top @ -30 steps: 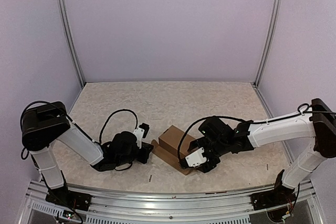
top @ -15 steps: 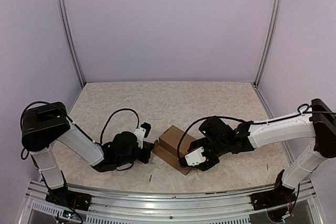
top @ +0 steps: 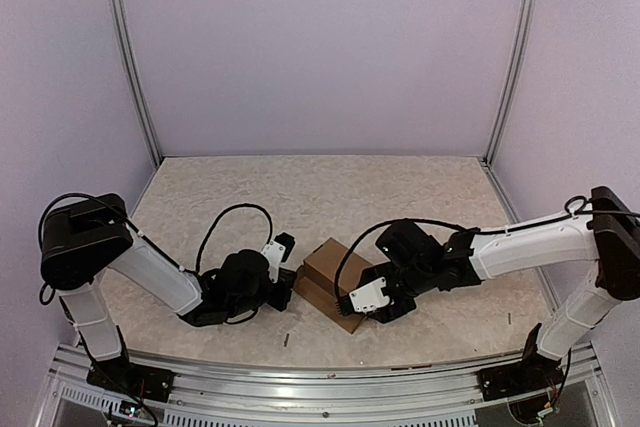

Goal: Fold the paper box

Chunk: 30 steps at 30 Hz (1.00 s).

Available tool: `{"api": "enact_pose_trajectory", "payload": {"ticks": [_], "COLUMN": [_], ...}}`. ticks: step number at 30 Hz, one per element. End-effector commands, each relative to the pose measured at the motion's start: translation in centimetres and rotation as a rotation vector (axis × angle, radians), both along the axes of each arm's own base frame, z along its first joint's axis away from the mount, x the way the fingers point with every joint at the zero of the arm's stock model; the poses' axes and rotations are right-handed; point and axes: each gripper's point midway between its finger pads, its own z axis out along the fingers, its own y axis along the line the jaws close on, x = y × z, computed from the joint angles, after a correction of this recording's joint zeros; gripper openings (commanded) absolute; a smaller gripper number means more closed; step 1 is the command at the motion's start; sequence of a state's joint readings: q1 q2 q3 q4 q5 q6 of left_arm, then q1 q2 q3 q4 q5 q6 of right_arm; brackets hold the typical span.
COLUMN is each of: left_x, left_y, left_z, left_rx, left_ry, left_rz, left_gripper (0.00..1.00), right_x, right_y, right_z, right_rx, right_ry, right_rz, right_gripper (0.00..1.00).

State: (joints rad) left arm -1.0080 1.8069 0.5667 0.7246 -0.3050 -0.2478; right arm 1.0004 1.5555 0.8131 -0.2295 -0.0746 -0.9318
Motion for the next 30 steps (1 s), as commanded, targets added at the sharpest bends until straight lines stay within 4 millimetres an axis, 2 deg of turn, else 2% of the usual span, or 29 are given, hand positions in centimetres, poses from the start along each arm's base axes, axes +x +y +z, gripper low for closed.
{"api": "enact_pose_trajectory", "payload": {"ticks": [1,11,17,22,30], "left_x": [-0.1,-0.6,-1.1,-1.2,-1.1], "left_y": [-1.0,0.8,0.5,1.1,1.0], "left_z": [0.8,0.4,0.9,0.8,0.4], "left_rx": [-0.009,-0.03,-0.026,0.003,0.061], "left_ry": [-0.023,-0.04,-0.099,-0.157,-0.164], "left_rz": [-0.021,0.024,0.0,0.025,0.034], "left_gripper": [0.02,0.0,0.0,0.0,0.0], "right_x": [-2.5,-2.6,-2.7,-3.0,-3.7], "right_y": [-1.8,-1.9,-1.9,-2.1,-2.4], "right_z": [-3.3,-4.1,-4.5,-4.8,-5.1], "right_rx": [-0.121,-0.15,-0.163,-0.177,-0.191], "right_ry": [0.138,0.169,0.188,0.2,0.222], "right_rz": [0.005,-0.008,-0.016,-0.011,0.025], "right_gripper": [0.64,0.61,0.62,0.64,0.68]}}
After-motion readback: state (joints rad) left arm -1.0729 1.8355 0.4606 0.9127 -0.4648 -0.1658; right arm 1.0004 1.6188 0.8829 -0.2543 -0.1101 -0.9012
